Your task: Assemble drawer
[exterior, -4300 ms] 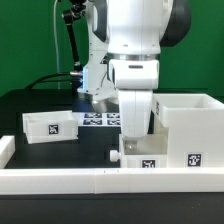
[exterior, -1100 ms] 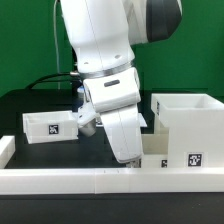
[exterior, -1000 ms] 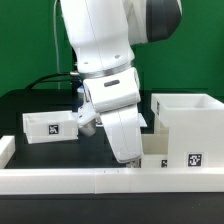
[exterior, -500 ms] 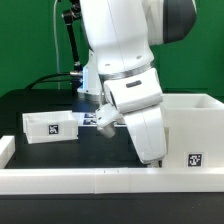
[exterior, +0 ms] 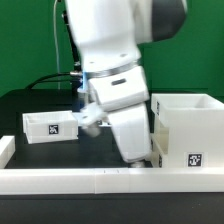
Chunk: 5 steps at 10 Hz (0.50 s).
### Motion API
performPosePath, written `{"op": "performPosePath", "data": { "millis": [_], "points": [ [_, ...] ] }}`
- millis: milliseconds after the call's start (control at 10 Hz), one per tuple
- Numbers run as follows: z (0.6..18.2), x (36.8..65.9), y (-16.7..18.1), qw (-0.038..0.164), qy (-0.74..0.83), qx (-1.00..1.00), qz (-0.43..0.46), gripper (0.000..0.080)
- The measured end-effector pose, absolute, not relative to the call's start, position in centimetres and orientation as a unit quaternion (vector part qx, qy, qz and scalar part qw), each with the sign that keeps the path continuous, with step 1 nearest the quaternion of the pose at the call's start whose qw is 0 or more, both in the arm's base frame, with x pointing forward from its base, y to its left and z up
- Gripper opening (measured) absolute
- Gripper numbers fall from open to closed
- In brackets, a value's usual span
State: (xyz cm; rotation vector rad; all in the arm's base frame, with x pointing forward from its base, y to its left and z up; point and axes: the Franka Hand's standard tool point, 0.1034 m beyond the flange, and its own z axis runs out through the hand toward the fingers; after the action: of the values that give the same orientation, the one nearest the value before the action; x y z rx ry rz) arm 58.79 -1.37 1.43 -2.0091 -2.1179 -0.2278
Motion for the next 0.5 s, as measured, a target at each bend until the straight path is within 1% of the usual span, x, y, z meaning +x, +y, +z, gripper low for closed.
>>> {"op": "performPosePath", "data": {
  "millis": [100, 200, 300, 400, 500],
  "points": [
    [1.6, 58.4, -3.7, 0.1, -0.729, -0.673, -0.08, 0.0649],
    [2.2, 57.7, -6.0, 0.088, -0.727, -0.676, -0.081, 0.0649],
    [3.2, 56.7, -7.3, 0.069, -0.722, -0.684, -0.084, 0.0649],
    [3.9, 55.3, -8.1, 0.055, -0.713, -0.694, -0.086, 0.0649],
    [4.5, 53.4, -9.2, 0.036, -0.703, -0.705, -0.087, 0.0649]
  ]
}}
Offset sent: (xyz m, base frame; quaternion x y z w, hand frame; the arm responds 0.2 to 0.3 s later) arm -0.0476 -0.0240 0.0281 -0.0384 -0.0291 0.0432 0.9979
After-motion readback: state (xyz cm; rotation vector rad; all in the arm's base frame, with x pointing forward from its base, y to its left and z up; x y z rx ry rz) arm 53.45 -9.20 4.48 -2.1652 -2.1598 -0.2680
